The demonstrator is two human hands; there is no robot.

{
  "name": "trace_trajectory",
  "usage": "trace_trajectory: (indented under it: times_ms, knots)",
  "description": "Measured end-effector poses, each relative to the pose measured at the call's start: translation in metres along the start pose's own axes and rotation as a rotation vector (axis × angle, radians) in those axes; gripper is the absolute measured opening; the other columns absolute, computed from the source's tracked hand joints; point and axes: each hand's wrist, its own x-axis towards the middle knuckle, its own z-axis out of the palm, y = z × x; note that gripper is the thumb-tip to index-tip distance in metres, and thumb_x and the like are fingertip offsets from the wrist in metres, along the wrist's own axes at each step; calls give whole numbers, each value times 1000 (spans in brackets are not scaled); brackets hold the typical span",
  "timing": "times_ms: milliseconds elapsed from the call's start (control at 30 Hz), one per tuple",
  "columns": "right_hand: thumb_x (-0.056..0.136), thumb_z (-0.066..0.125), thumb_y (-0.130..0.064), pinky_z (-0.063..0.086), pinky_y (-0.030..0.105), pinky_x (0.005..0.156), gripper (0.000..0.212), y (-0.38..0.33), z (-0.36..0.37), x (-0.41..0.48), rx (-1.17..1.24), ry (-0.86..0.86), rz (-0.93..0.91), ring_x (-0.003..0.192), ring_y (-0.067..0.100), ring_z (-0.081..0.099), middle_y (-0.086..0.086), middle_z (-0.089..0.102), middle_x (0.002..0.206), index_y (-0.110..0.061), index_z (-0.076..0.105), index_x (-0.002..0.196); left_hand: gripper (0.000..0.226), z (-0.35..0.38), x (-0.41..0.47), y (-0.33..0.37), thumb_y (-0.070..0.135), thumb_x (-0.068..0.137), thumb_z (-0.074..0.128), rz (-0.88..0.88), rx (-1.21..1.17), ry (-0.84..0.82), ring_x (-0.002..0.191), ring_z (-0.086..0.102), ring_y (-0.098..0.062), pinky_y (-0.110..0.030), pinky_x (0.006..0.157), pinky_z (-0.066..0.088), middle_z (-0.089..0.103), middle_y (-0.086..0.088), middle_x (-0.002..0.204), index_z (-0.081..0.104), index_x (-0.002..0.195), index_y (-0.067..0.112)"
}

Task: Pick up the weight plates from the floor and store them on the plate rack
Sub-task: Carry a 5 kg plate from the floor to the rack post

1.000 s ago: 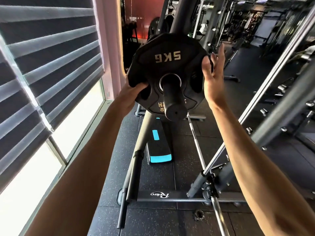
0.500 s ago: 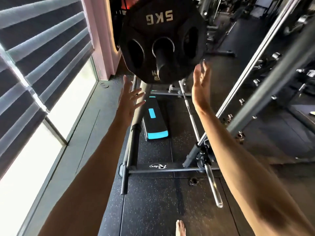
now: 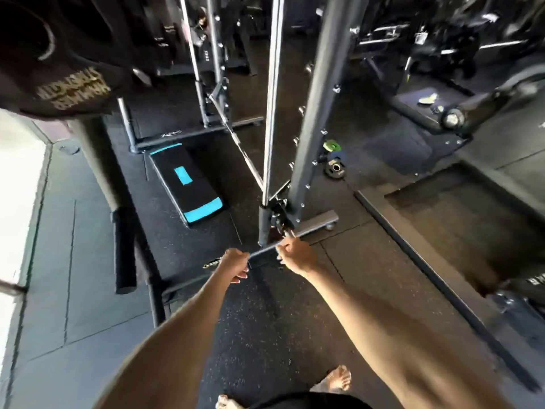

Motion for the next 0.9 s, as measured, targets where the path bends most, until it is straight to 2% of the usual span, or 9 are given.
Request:
trace_trajectory:
  times_ms: [100,167,267,400,600,700,767,833,900]
  knots:
    - [95,54,-25,56,43,75,33,63,-40,-18,-65,-39,79,82,38,69,23,71,84,4,66,82,31,78,5,26,24,100,47,52,260,-87,48,59,-15,-22,48,43,64,-9,75,51,72,12]
    - [98,53,-26,49,34,74,32,104,-68,-26,-85,-42,122,93,37,67,22,71,97,1,68,92,30,129,7,47,22,99,45,88,403,-166,53,60,-17,-22,49,44,67,-12,84,52,72,11]
    - [99,50,-30,49,35,82,32,169,-102,-32,-147,-74,170,103,32,65,19,70,109,-3,66,105,23,199,8,79,23,99,43,138,556,-260,56,63,-16,-23,48,47,67,-9,85,59,88,10]
    - [101,48,-27,40,30,72,32,239,-145,-38,-172,-120,259,101,34,65,22,69,104,0,65,96,24,278,10,116,21,96,47,208,671,-364,69,69,-27,-20,44,43,66,-12,83,66,94,7]
    - [102,40,-30,46,36,81,31,302,-206,-31,-206,-189,367,99,32,61,19,57,98,-9,56,85,31,352,31,165,23,95,46,260,861,-427,97,70,-34,-38,80,55,71,-22,105,65,105,0]
    - [102,41,-31,47,37,87,35,323,-237,-5,-237,-191,388,110,35,61,21,63,120,-3,59,114,32,379,60,194,23,97,47,290,944,-430,104,67,-33,-35,85,52,69,-21,112,63,113,1]
    - [102,41,-33,47,37,90,37,335,-259,19,-257,-188,391,114,36,59,20,61,125,-4,57,118,33,393,83,218,27,99,47,289,989,-435,109,64,-30,-33,87,49,67,-18,118,60,117,3]
    - [102,40,-33,48,36,88,33,346,-282,47,-259,-221,410,112,34,60,17,63,120,-8,60,112,34,405,111,243,31,100,46,296,1018,-431,115,59,-30,-33,88,46,63,-15,125,57,120,6]
    - [103,40,-31,45,31,71,29,354,-310,77,-289,-244,420,89,29,63,12,64,91,-16,55,83,34,416,139,270,30,101,42,294,1017,-439,120,55,-31,-34,88,44,58,-14,131,54,124,7]
